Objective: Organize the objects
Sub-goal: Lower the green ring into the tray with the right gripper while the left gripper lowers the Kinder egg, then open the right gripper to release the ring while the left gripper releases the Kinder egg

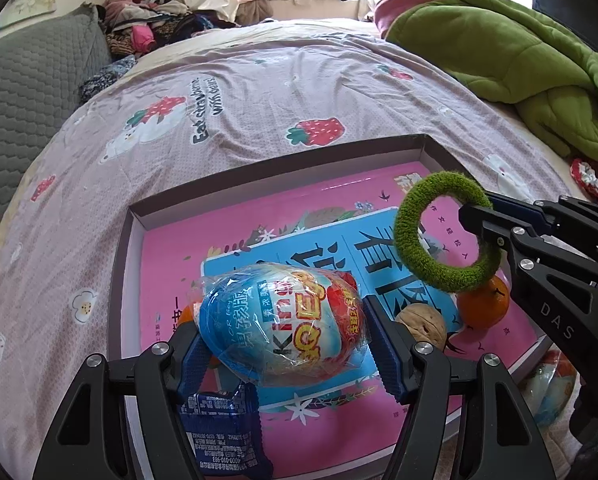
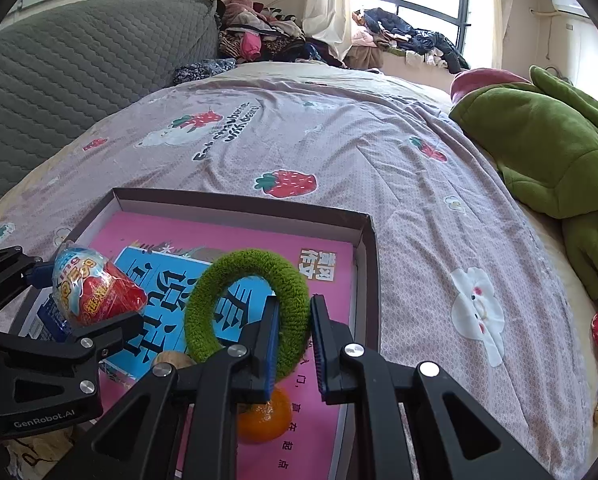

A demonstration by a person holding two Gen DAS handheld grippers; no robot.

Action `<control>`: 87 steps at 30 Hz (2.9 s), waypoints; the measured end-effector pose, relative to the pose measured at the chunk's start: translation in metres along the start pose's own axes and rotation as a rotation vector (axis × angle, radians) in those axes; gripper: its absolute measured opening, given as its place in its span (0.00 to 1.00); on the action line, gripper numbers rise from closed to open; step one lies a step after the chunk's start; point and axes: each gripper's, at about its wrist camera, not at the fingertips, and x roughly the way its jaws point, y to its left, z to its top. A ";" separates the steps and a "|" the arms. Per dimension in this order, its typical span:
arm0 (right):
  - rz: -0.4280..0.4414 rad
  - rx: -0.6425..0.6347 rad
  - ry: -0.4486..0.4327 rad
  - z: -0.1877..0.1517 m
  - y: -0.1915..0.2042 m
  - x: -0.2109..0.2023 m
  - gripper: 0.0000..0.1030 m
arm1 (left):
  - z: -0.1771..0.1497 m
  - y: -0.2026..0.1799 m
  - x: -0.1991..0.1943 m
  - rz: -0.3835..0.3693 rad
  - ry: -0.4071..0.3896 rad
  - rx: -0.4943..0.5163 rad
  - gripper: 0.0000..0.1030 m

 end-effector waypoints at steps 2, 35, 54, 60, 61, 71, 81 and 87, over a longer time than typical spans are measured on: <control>-0.003 0.006 0.003 -0.001 -0.001 0.001 0.15 | 0.000 -0.002 0.000 -0.001 0.000 0.004 0.69; 0.016 0.068 0.042 0.003 -0.005 -0.001 0.29 | -0.002 -0.002 0.010 -0.015 0.055 -0.004 0.69; 0.032 0.080 0.017 0.006 -0.004 -0.014 0.29 | -0.005 0.000 0.004 -0.026 0.070 -0.020 0.72; 0.038 0.077 0.014 0.007 -0.002 -0.016 0.29 | -0.005 0.005 -0.001 -0.026 0.063 -0.045 0.73; 0.038 0.077 0.012 0.007 -0.002 -0.017 0.29 | -0.004 0.004 -0.001 -0.024 0.063 -0.045 0.73; 0.045 0.066 0.014 0.007 0.001 -0.021 0.29 | -0.004 0.009 -0.010 -0.021 0.050 -0.058 0.73; 0.052 0.063 -0.006 0.008 0.005 -0.032 0.40 | -0.006 0.011 -0.028 -0.011 0.018 -0.074 0.73; 0.056 0.057 -0.025 0.009 0.009 -0.045 0.42 | -0.007 0.012 -0.040 -0.011 0.002 -0.086 0.73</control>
